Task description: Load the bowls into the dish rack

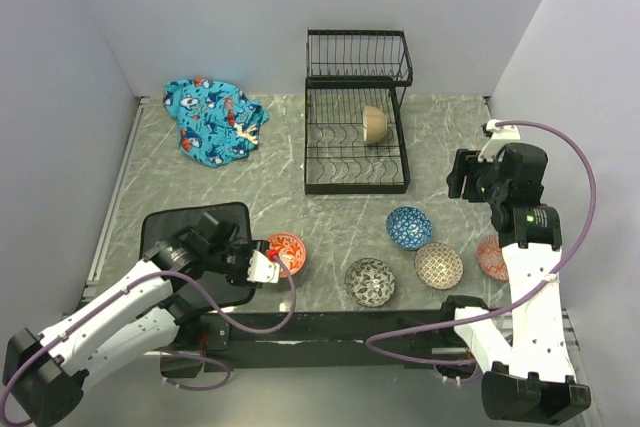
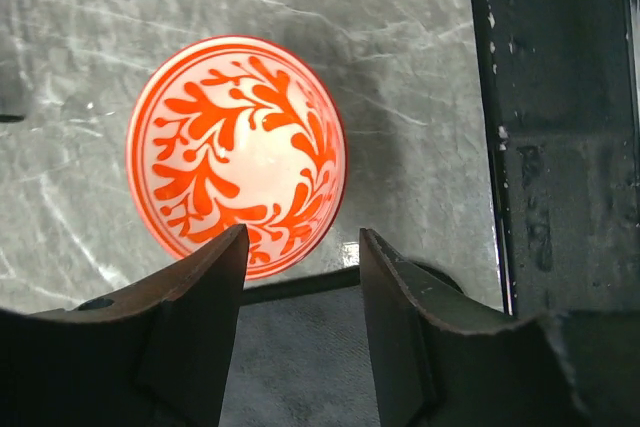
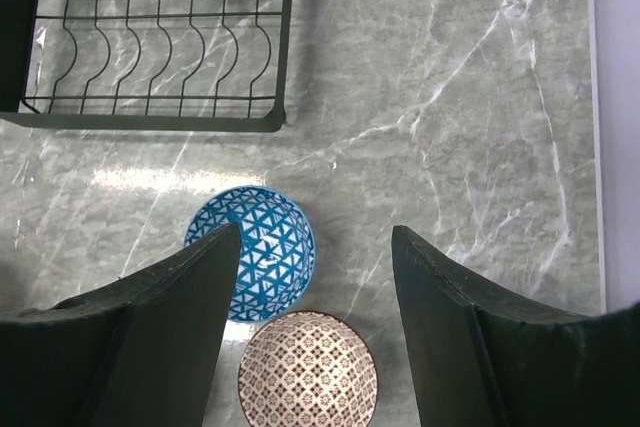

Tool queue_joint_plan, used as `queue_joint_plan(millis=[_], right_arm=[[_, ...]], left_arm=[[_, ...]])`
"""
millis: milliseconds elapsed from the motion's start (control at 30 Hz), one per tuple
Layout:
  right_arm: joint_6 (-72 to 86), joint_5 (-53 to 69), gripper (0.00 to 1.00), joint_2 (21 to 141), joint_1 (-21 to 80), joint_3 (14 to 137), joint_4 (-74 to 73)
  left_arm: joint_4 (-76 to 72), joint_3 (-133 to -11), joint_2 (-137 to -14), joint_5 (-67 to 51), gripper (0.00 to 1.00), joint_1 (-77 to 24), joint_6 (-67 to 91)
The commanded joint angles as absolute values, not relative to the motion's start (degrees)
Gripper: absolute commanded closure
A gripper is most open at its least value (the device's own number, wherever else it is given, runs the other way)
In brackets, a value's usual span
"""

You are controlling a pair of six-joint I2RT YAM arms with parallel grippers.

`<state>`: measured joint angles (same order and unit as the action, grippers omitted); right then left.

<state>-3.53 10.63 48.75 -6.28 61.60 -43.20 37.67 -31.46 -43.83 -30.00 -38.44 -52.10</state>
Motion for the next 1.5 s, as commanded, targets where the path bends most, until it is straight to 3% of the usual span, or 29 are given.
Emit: queue_joint_plan(millis=[0, 367, 500, 800, 833, 900, 1000, 1200, 1467], right_arm=[[-4.0, 11.6, 0.3, 47.2, -6.5, 61.3, -40.6], [-4.7, 10.6, 0.3, 43.7, -6.5, 59.6, -41.7], [-4.7, 10.3, 0.3, 42.8, -6.5, 59.4, -42.1], [-4.7, 9.8, 0.3, 42.4, -6.5, 59.1, -41.9], [-4.7, 10.1, 0.3, 42.5, -6.5, 59.1, -41.7], [-4.3, 10.4, 0.3, 42.6, -6.5, 59.0, -41.4], [-4.1, 10.5, 0.3, 42.9, -6.5, 59.2, -41.1], [-4.0, 9.6, 0.3, 43.8, -6.5, 60.0, -41.3], [-3.9, 9.1, 0.3, 45.8, -6.5, 62.0, -41.6]], left_arm=[[36.6, -31.2, -45.8, -30.4, 0.46, -39.6, -56.1], [28.0, -28.7, -52.6, -28.2, 0.45, -43.2, -51.9], [25.9, -27.6, -54.8, -28.0, 0.51, -43.5, -51.9], [27.9, -29.8, -55.1, -29.4, 0.86, -43.8, -49.8], [28.2, -30.2, -55.1, -29.3, 0.94, -43.8, -49.5], [29.0, -31.2, -55.0, -29.3, 0.99, -43.7, -49.0], [31.7, -33.7, -55.6, -30.0, 0.99, -43.7, -48.6], [28.3, -50.9, -63.5, -35.3, 0.99, -43.7, -37.6], [-3.4, -62.0, -78.6, -43.3, 0.99, -40.8, -2.0]])
